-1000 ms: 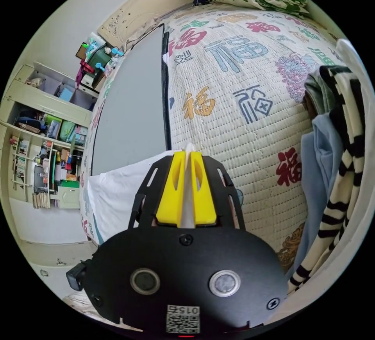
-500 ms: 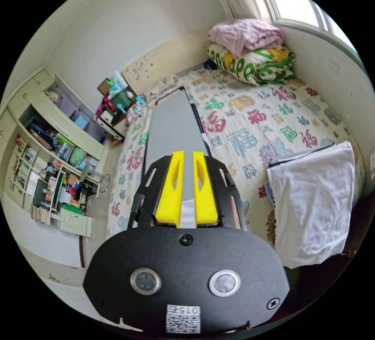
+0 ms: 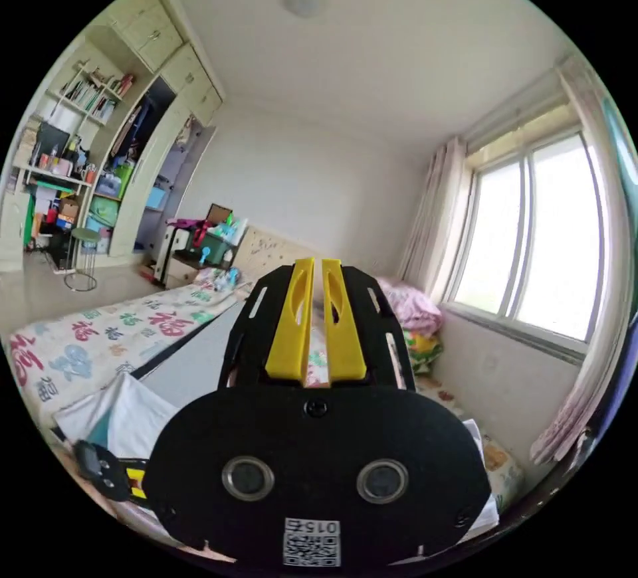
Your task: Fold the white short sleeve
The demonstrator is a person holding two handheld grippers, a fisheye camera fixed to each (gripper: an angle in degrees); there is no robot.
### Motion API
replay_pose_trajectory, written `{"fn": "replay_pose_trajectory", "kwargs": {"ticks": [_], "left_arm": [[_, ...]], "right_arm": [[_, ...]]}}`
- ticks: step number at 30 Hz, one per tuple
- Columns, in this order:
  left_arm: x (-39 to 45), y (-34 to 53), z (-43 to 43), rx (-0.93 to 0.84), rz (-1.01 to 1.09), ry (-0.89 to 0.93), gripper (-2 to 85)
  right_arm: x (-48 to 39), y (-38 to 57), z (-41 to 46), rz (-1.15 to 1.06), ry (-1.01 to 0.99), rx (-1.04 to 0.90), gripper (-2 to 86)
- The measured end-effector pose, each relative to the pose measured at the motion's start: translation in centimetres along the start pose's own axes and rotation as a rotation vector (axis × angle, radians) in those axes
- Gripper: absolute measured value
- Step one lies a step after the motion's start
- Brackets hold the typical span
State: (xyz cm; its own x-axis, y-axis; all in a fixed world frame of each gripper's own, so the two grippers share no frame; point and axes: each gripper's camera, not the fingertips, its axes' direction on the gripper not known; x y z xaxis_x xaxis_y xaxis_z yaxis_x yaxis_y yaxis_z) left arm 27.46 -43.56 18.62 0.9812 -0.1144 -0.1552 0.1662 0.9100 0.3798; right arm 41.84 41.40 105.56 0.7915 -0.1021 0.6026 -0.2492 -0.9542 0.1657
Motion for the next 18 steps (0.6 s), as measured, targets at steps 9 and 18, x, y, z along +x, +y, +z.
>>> {"fn": "replay_pose_trajectory", "kwargs": {"ticks": [9,18], "left_arm": [[-7.8,4.3,-4.7,0.084,-0.299,-0.067,16.9],[-14.6,7.7,-7.0,0.177,-0.535,-0.142,27.9]], "right_arm": [[-5.9,23.8,3.3,0.248,-0.225,-0.307,15.7],[-3.9,32.5,8.8,0.446,-0.332,-0.266,22.6]]}}
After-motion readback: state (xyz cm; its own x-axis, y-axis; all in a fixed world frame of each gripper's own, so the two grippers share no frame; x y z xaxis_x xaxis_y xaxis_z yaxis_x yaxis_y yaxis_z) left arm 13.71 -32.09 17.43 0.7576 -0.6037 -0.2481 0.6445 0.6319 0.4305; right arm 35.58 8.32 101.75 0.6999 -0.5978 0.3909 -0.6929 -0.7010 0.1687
